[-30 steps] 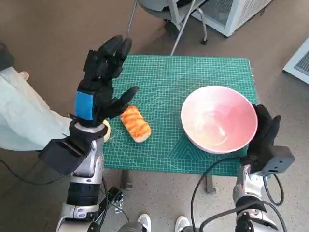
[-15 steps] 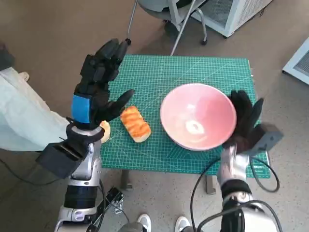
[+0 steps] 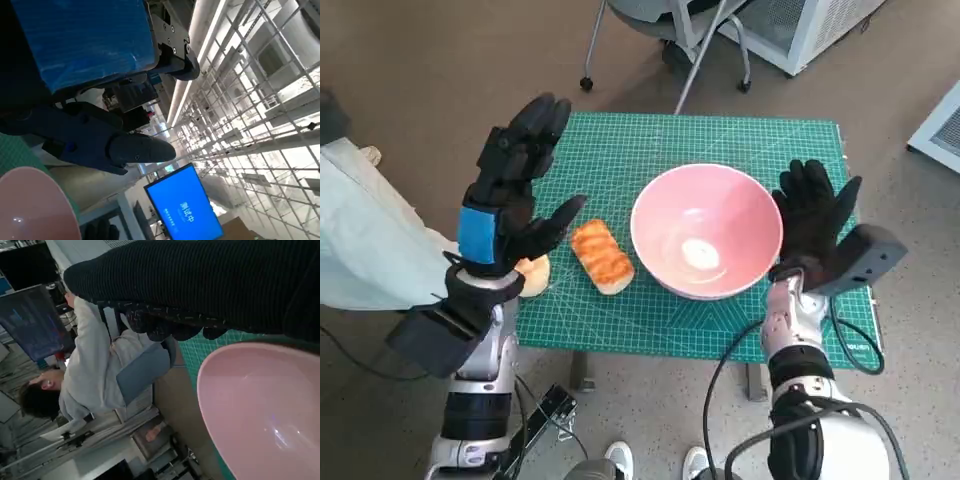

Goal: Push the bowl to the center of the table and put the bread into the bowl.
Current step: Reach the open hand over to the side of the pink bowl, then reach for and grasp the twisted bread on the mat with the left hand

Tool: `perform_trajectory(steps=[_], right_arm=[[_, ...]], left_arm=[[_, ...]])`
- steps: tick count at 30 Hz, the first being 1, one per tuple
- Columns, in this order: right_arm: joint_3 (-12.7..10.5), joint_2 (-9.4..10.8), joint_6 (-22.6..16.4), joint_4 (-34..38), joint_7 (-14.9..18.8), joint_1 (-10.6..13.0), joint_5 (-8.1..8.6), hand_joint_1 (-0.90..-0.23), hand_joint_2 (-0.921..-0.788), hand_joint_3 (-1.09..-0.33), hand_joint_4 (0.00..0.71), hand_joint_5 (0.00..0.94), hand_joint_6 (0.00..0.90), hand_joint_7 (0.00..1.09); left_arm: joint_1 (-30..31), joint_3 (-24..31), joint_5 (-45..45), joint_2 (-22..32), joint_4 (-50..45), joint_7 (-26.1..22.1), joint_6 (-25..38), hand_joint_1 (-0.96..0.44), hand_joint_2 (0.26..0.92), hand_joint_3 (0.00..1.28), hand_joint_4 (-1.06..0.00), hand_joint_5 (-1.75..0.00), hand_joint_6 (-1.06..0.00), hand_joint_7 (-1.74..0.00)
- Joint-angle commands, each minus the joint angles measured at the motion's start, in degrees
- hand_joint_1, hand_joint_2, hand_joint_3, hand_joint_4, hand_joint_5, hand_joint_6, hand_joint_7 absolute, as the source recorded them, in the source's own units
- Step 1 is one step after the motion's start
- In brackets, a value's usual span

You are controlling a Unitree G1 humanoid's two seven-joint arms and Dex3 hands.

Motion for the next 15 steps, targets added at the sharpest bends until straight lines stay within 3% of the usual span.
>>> perform_trajectory(steps=[1, 9, 15], right_arm=[[0.48, -1.49, 0.85, 0.81, -0.34, 0.66, -1.15, -0.470, -0.921, -0.824, 0.262, 0.004, 0.074, 0.83], [1.92, -3.81, -4.34, -0.58, 0.47, 0.05, -2.65, -0.457, -0.921, -0.806, 0.230, 0.004, 0.062, 0.78], [6.39, -6.12, -13.00, -2.79, 1.44, -0.08, -7.38, -0.514, -0.921, -0.794, 0.288, 0.026, 0.106, 0.74]], left_arm=[[1.46, -0.47, 3.76, 4.98, 0.16, -2.15, 0.61, -0.49, 0.921, 0.26, -0.42, -0.01, -0.34, -0.31], [0.65, -1.32, 14.81, 17.56, 3.37, -5.23, 2.01, -0.48, 0.921, 0.23, -0.43, -0.01, -0.34, -0.32], [-3.42, -4.46, 16.03, 22.93, 9.52, -11.13, 2.96, -0.41, 0.921, 0.12, -0.44, -0.01, -0.33, -0.31]])
